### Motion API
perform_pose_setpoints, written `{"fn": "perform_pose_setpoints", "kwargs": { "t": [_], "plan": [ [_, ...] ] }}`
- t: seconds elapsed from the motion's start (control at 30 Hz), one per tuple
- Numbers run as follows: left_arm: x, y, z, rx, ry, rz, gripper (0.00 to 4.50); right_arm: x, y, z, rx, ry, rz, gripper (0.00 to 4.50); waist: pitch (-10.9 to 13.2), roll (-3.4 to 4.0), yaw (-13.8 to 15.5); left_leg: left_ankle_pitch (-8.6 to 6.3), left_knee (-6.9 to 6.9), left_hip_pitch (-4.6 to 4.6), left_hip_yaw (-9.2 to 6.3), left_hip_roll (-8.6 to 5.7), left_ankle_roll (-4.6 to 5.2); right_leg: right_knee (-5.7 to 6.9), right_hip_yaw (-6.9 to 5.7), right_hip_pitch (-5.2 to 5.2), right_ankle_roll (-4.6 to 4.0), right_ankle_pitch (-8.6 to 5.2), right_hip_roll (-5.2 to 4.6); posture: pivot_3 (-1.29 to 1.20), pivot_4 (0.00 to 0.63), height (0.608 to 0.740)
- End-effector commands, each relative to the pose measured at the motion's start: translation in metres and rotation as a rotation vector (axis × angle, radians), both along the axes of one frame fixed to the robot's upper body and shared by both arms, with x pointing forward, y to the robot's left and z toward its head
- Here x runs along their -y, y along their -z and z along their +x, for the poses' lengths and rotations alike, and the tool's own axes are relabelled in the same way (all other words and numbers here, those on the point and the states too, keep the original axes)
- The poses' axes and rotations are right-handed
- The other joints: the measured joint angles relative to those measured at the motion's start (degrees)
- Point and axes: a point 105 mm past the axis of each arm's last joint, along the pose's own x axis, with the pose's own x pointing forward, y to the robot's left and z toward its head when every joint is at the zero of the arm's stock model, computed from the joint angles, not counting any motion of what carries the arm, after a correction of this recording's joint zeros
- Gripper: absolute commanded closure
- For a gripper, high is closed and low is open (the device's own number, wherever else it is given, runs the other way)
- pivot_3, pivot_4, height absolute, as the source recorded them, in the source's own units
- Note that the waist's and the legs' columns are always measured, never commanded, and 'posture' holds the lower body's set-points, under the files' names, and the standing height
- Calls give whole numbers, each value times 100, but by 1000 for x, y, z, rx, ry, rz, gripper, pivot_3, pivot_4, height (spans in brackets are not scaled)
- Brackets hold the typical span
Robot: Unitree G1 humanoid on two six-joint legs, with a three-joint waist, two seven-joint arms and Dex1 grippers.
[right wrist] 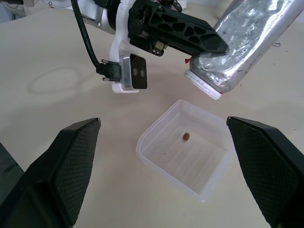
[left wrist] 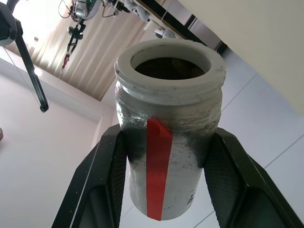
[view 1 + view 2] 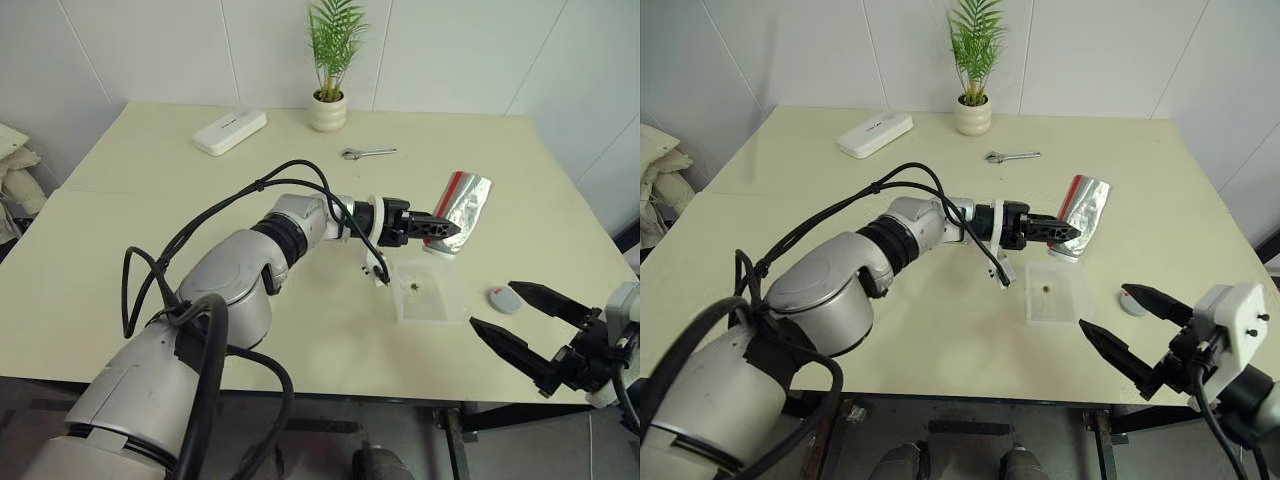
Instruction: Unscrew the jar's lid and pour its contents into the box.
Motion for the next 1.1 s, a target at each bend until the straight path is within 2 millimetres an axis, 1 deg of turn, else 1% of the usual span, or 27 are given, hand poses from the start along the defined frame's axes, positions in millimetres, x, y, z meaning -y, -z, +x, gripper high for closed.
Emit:
{"fn": "perform_pose_setpoints", "kwargs": {
  "t": [0.03, 0.13, 0.17, 0.2, 0.23, 0.27, 0.3, 0.33, 0.43, 0.47, 0.5, 0.53, 0.57, 0.6, 0.7, 0.73, 0.8, 0.9, 0.97, 1.03, 1.1],
  "plan": [
    [10, -17, -10, 34, 63, -33, 2536, -4, -8, 1, 49, -2, -16, 12, 0, 0, -1, 0, 0, 0, 0, 0, -1, 0, 0, 0, 0, 0, 0, 0, 150, 740],
    [6, -21, -7, -82, 36, -85, 2536, -5, -8, 1, 55, -2, -14, 12, 0, 0, -1, 1, 0, 0, 1, 0, -2, 4, 1, -1, 0, 0, 0, 0, 150, 740],
    [2, -25, -2, -165, -13, -132, 2536, -6, -9, 1, 56, -3, -14, 12, 0, 0, -2, 2, 1, 1, 1, 0, -3, 5, 2, -1, 0, 0, 0, 0, 150, 740],
    [-5, -31, 6, -317, -74, -211, 2536, -6, -9, 1, 58, -4, -14, 12, 0, 0, -2, 2, 2, 1, 3, 0, -4, 8, 4, -2, 0, 0, 0, 0, 150, 740],
    [-15, -39, 14, -427, -132, -289, 2536, -7, -9, 1, 58, -7, -14, 12, 0, 0, -8, 2, 4, 1, 4, 0, -4, 10, 5, -2, 0, 0, 0, 0, 150, 740],
    [-22, -43, 19, -501, -164, -338, 2536, -8, -8, 0, 58, -9, -15, 12, 0, 0, -19, 3, 6, 1, 7, 1, -5, 12, 6, -3, 0, 0, 0, 0, 150, 740],
    [-25, -46, 22, -536, -181, -361, 2536, -8, -8, -1, 58, -11, -15, 12, 0, 0, -29, 3, 7, 2, 10, 1, -6, 17, 8, -4, 0, 0, 0, 0, 150, 740],
    [-35, -52, 29, -616, -224, -429, 2536, -9, -8, -1, 56, -18, -16, 12, 0, 1, -33, 4, 7, 6, 12, 2, -7, 20, 10, -4, 0, 0, 2, 0, 150, 740],
    [-66, -61, 50, -992, -319, -650, 2536, -9, -8, 2, 46, -45, -30, 12, -3, 6, -31, 6, 9, 16, 18, 2, -9, 27, 16, 0, 0, 0, 3, 0, 150, 740],
    [-72, -63, 53, -1064, -325, -695, 2536, -8, -8, 3, 45, -47, -33, 12, -3, 6, -24, 7, 14, 16, 20, 2, -8, 29, 15, 0, 0, 0, 3, 0, 150, 740],
    [-84, -62, 64, -1218, -366, -788, 2536, -7, -9, 5, 46, -52, -37, 12, -3, 6, -21, 7, 19, 15, 20, 3, -7, 34, 15, 0, 0, 1, 3, 0, 150, 740],
    [-92, -59, 70, -1336, -382, -840, 2536, -6, -10, 5, 48, -55, -39, 12, -3, 6, -22, 8, 20, 15, 20, 3, -6, 36, 15, 1, 0, 1, 3, 0, 150, 740],
    [-104, -54, 79, -1532, -381, -951, 2536, -6, -11, 7, 47, -66, -43, 12, -3, 5, -19, 8, 25, 15, 21, 3, -6, 41, 15, 1, 0, 2, 3, 0, 150, 740],
    [-117, -45, 86, -1685, -390, -1015, 2536, -6, -12, 9, 49, -77, -46, 12, -4, 7, -18, 9, 29, 13, 21, 3, -5, 45, 14, 0, 1, 2, 3, 0, 150, 740],
    [-145, -28, 91, -2002, -258, -1152, 2536, -6, -13, 17, 46, -114, -50, 12, -5, 8, -40, 13, 36, 21, 19, 3, -3, 62, 13, 4, 1, 2, 3, 0, 150, 740],
    [-150, -25, 92, -2082, -209, -1184, 2536, -7, -13, 18, 45, -123, -51, 12, -5, 8, -51, 17, 35, 22, 18, 4, -5, 68, 14, 2, 1, 2, 3, 0, 150, 740],
    [-158, -20, 91, -2162, -161, -1202, 2536, -8, -14, 20, 45, -138, -52, 12, -5, 8, -52, 22, 41, 20, 14, 6, -7, 85, 13, -3, 0, 2, 5, 0, 150, 740],
    [-168, -4, 89, -2324, -87, -1215, 2536, -9, -14, 24, 40, -160, -54, 12, -5, 8, -50, 26, 51, 21, 10, 6, -8, 96, 13, -2, -1, 3, 6, 0, 150, 740],
    [-175, 10, 83, -2322, -112, -1181, 2536, -9, -13, 25, 35, -175, -55, 12, -5, 8, -50, 26, 60, 22, 9, 6, -8, 99, 13, 4, -1, 4, 6, 0, 150, 740],
    [-180, 19, 78, -2366, -104, -1166, 2536, -10, -12, 27, 34, -186, -56, 12, -5, 8, -59, 26, 65, 24, 7, 6, -8, 101, 14, 8, -1, 6, 6, 0, 150, 740],
    [-185, 24, 75, -2378, -109, -1160, 2536, -10, -12, 28, 36, -191, -55, 12, -5, 8, -63, 26, 72, 24, 7, 7, -7, 107, 15, 7, -1, 8, 7, 0, 150, 740]
  ]
}}
